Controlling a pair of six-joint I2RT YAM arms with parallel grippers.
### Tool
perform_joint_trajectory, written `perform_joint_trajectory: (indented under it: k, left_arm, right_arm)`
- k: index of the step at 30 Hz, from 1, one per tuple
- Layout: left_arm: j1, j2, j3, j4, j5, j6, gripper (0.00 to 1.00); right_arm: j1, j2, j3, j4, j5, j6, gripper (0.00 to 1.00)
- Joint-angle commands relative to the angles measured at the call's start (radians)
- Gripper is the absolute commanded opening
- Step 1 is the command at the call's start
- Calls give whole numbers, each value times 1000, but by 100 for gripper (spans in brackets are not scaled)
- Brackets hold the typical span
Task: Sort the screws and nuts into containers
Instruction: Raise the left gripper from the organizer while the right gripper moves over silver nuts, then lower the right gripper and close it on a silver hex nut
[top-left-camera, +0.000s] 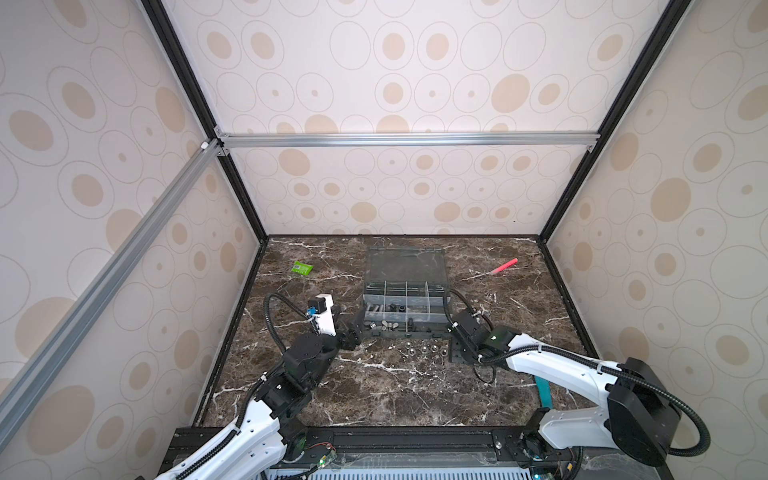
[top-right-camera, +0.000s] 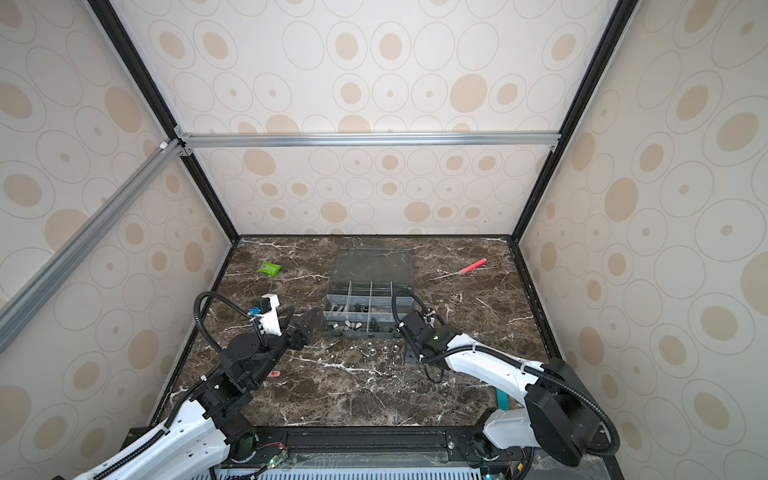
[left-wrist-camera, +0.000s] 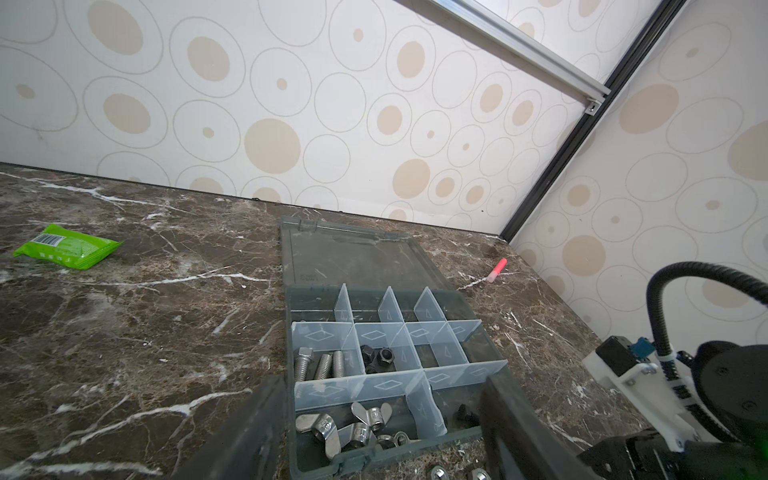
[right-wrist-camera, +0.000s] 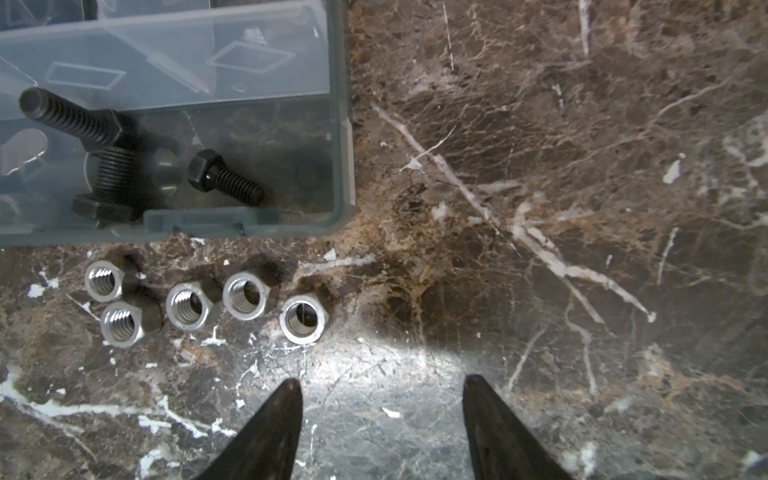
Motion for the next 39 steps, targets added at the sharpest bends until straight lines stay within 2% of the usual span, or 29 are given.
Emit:
perform_joint_trajectory:
  k: [1,22,39]
  left_arm:
    - [7,-28,-11,-33,-24,-32,74]
    - [7,-36,-28,-35,-15,-49,75]
    - [7,-33,-37,-31,-15,-58,76]
  right_arm:
    - [-4,41,33,17,-12,-4,65]
    - [-4,249,140,53,-26,-13,63]
    - [-5,250,119,35,8,15,62]
